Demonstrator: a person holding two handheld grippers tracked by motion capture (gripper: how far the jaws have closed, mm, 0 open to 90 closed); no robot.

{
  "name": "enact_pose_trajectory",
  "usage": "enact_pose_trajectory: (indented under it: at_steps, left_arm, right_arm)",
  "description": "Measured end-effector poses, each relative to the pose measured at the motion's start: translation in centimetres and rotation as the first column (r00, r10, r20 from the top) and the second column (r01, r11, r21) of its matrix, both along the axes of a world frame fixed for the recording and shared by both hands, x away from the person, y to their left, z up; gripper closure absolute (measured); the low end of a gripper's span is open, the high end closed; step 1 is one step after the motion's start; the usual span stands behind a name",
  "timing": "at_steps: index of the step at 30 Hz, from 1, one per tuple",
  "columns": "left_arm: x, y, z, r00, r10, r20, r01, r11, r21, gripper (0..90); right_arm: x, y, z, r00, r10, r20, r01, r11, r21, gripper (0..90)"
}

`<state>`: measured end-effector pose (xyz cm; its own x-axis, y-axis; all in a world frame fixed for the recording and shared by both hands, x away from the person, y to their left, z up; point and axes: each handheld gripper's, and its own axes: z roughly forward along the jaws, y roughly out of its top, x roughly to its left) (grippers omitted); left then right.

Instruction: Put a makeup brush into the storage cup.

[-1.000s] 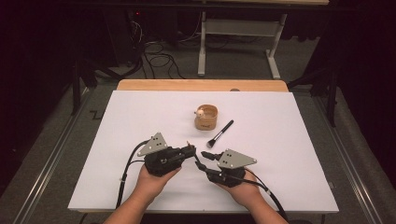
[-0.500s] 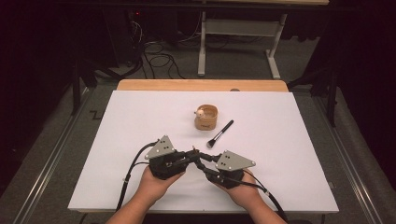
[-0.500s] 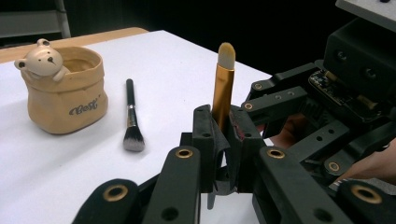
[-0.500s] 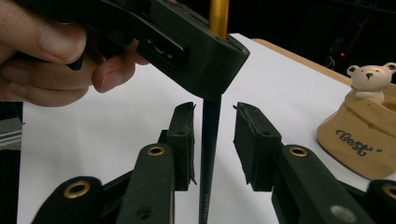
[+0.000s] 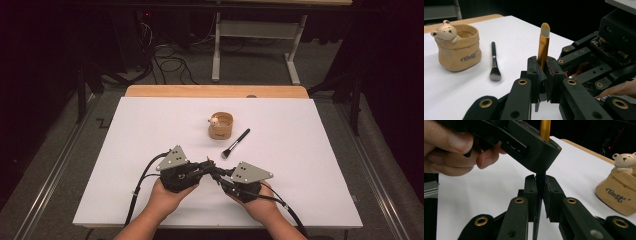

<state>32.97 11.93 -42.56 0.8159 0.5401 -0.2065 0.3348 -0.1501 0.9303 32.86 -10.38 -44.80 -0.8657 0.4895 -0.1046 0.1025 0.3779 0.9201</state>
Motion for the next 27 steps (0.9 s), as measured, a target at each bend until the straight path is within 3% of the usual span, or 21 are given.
enact_pose_trajectory:
  at_steps: [6,12,21,23,27]
  left_arm:
    - [0.1,0.0,0.0,1.0,0.004,-0.004,-0.004,0.9999,-0.01,81.3]
    - [0.2,0.7,0.3,0.9999,0.012,0.004,-0.012,0.999,-0.044,64.5]
    - [0.1,2.6,0.5,0.9953,0.089,0.04,-0.089,0.9961,-0.001,48.0]
    - [0.1,3.4,0.5,0.9905,0.123,0.061,-0.125,0.9918,0.027,43.0]
    - [0.0,5.5,0.2,0.9831,0.171,0.064,-0.174,0.9836,0.046,39.0]
  right_arm:
    - [0.0,-0.1,0.0,1.0,-0.002,0.008,0.002,1.0,0.001,84.3]
    - [0.1,-0.3,0.1,0.9998,-0.018,0.006,0.018,0.9998,0.005,84.4]
    - [0.9,-1.9,0.6,0.9976,-0.069,0.011,0.069,0.997,0.036,84.3]
    - [1.0,-2.3,0.8,0.9962,-0.086,0.016,0.085,0.9958,0.033,84.3]
    - [1.4,-3.0,1.0,0.9942,-0.107,0.016,0.106,0.9934,0.045,84.4]
